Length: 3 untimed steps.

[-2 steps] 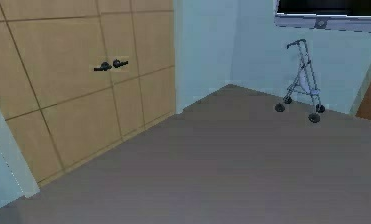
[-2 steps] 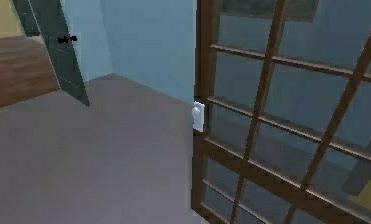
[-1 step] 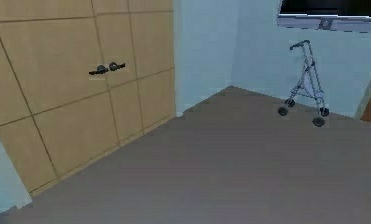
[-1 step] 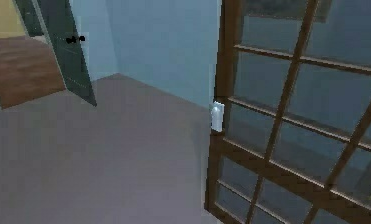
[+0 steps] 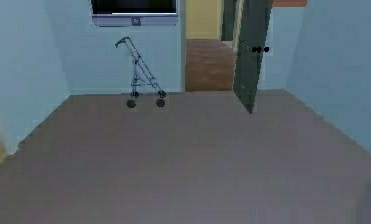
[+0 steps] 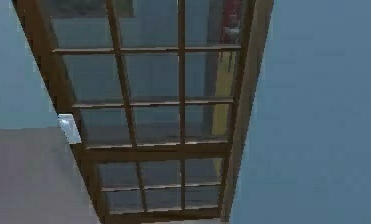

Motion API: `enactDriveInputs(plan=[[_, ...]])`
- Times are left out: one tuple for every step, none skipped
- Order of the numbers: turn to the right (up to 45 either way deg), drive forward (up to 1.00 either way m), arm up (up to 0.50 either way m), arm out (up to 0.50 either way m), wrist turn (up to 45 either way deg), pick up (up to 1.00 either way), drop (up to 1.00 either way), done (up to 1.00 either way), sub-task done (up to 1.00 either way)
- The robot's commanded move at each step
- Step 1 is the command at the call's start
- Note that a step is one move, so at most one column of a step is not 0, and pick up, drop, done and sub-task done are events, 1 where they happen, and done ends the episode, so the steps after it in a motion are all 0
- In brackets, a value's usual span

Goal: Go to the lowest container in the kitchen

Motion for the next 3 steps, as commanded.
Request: enactDriveInputs(plan=[[27.0,0.00,0.00,0.00,0.0,0.00,0.00,0.00,0.00],[0.0,1.00,0.00,0.00,0.0,0.00,0.00,0.00,0.00],[6.0,0.00,0.00,0.00,0.0,0.00,0.00,0.00,0.00]])
